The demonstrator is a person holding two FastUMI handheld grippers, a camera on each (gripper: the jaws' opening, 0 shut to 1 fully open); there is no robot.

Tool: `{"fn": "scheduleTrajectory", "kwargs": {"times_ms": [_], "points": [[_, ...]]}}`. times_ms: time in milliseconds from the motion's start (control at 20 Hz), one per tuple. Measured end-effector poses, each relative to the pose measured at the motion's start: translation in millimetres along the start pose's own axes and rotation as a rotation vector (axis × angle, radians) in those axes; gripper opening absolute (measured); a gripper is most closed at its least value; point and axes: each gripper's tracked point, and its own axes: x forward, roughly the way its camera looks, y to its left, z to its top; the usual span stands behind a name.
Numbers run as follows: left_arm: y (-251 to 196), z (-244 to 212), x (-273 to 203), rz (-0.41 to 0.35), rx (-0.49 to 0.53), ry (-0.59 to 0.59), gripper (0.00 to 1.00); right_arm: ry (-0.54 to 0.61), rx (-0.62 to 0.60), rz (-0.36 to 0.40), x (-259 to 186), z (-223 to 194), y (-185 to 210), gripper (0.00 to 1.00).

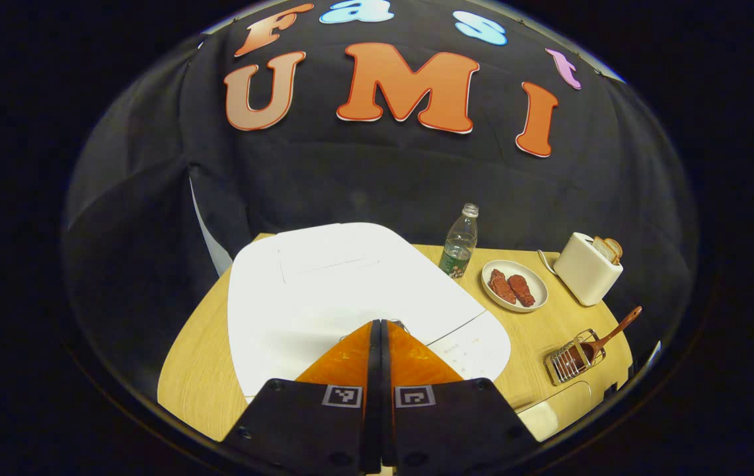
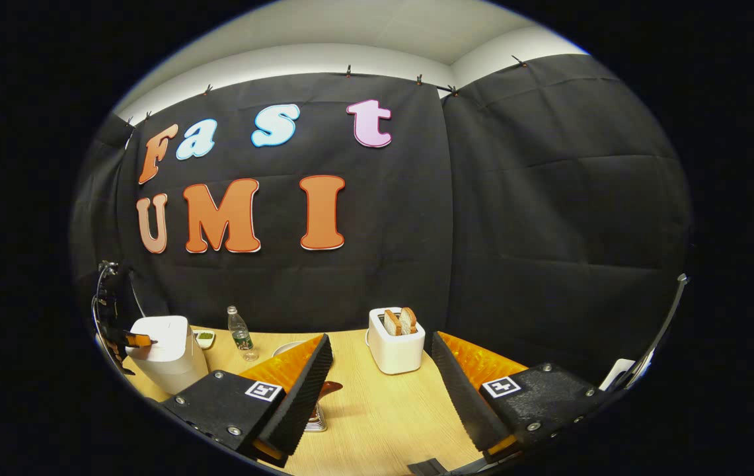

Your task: Close the left gripper, press the button to open the rice cooker; take a wooden spoon from the chopstick holder with the right hand, scoop a spoonful of rice and pour it into the rice cooker, then put the wooden spoon back into the chopstick holder.

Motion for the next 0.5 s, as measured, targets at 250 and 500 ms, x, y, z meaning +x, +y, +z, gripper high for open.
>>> {"fn": "scheduleTrajectory", "kwargs": {"times_ms": [250, 500], "points": [[4, 4, -6, -0.006, -0.071, -0.009, 0.05, 0.014, 0.009, 0.006, -3, -6, 0, 0.94], [17, 53, -57, 0.077, 0.012, -0.148, 0.05, -0.017, 0.05, 0.025, -3, 2, 3, 0.94]]}}
